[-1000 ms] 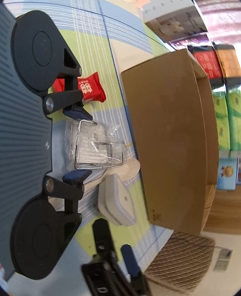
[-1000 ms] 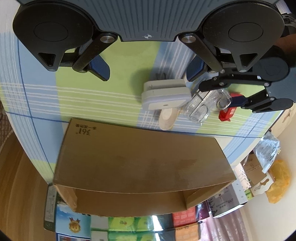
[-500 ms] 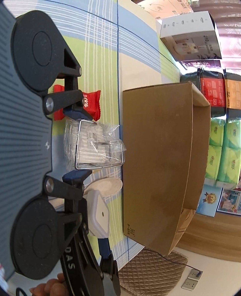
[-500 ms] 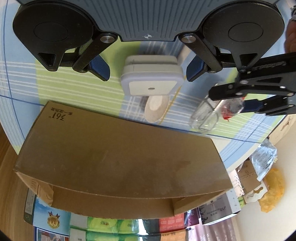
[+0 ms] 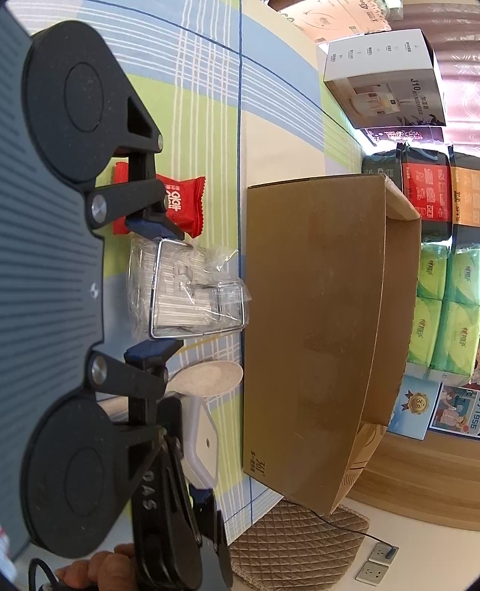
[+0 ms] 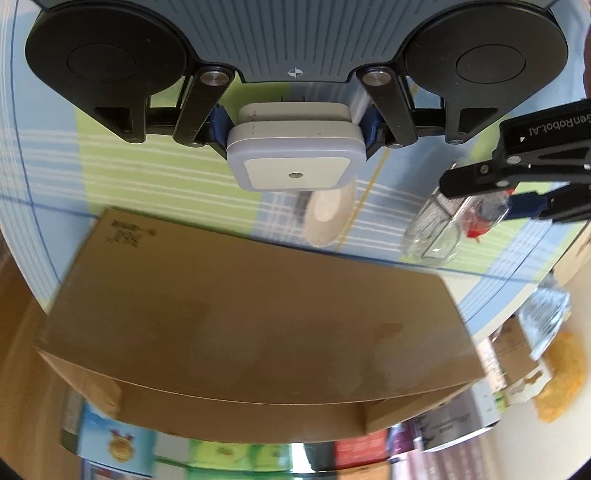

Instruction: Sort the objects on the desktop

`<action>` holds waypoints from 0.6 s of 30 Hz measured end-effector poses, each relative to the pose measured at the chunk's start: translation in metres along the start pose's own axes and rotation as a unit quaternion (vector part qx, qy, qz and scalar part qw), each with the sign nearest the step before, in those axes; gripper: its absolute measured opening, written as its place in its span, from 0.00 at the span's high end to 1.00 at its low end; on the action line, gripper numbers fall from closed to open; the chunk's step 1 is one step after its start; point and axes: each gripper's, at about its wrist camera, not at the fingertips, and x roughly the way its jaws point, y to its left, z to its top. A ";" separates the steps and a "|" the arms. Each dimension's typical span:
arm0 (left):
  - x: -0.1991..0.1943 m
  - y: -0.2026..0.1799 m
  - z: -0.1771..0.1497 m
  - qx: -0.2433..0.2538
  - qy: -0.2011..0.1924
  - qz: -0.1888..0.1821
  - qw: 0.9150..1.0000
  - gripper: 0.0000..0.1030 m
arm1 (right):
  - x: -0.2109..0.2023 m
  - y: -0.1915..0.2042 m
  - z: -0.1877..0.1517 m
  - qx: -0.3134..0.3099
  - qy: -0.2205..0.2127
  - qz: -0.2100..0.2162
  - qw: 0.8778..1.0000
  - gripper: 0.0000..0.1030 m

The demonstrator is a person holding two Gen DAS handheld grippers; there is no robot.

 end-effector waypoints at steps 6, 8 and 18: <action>-0.005 -0.002 -0.003 0.002 -0.002 -0.004 1.000 0.52 | -0.014 -0.004 -0.005 0.021 0.002 -0.012 1.000 0.39; -0.009 -0.005 -0.005 0.006 -0.001 -0.008 1.000 0.52 | -0.018 -0.003 -0.006 0.021 -0.002 -0.014 1.000 0.39; -0.029 -0.016 -0.008 0.010 0.003 -0.010 1.000 0.52 | -0.047 0.000 -0.017 0.042 -0.023 -0.019 0.999 0.39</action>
